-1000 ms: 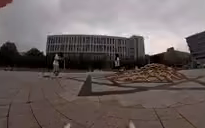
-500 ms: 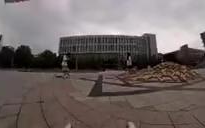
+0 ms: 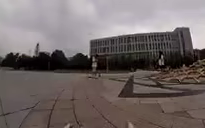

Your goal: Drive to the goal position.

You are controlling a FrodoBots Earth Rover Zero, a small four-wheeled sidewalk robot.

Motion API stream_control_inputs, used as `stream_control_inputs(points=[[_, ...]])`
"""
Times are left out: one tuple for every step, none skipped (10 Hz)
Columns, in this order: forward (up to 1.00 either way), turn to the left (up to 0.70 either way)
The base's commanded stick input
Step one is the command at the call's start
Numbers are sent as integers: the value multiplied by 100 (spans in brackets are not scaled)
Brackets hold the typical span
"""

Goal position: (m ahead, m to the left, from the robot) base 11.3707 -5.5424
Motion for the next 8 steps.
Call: stream_control_inputs(points=[[0, 22], [9, 0], [44, 0], [70, 0], [70, 0], [70, 0], [70, 0], [70, 0]])
